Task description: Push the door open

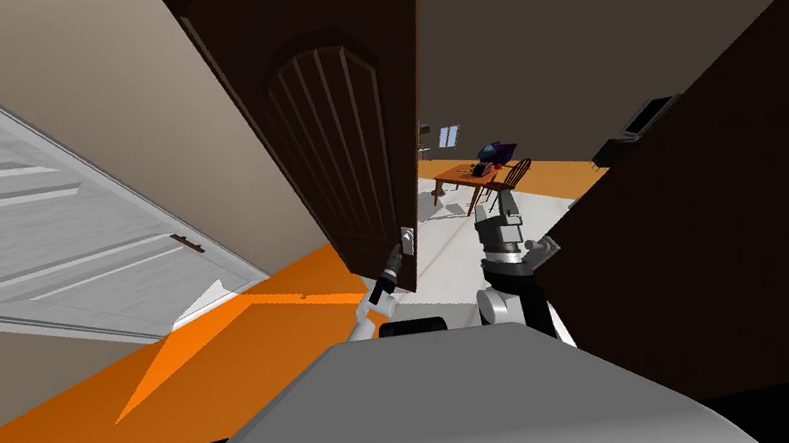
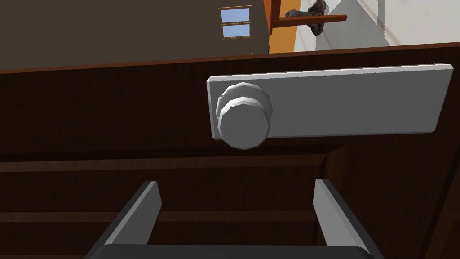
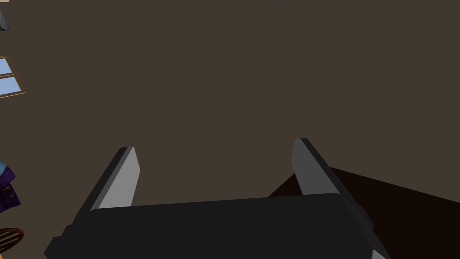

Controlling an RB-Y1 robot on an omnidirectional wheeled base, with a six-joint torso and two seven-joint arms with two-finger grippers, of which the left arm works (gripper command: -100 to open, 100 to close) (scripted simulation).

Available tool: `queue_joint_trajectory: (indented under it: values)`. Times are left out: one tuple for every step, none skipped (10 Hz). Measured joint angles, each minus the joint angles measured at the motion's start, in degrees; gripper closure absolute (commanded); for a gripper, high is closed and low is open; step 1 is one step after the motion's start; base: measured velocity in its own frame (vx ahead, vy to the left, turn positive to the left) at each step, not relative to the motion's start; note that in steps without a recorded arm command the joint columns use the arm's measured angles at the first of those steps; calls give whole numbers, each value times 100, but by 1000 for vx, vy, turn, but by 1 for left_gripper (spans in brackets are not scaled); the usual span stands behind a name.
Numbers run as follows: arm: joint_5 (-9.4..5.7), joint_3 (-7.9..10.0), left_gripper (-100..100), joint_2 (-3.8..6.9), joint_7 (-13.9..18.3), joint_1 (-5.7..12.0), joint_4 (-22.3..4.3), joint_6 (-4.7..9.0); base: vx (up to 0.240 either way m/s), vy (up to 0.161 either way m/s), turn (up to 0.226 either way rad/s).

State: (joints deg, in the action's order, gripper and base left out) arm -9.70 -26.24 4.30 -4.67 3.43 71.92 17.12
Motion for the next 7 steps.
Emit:
queue_joint_trajectory:
  values:
    - [4,19,-100,-6,0,14,-27,21,198,-84,-29]
    - [10,40,-100,-26,-4,31,-60,43,190,-101,-31]
    - [14,59,-100,-38,-4,45,-85,61,206,-97,-28]
    - [20,81,-100,-68,-8,64,-127,87,92,-38,1]
    - [21,83,100,-73,-9,68,-131,94,-14,4,5]
    - [20,82,100,-72,-8,70,-124,92,-30,15,-7]
    - [20,87,100,-73,-8,81,-116,96,-28,14,-3]
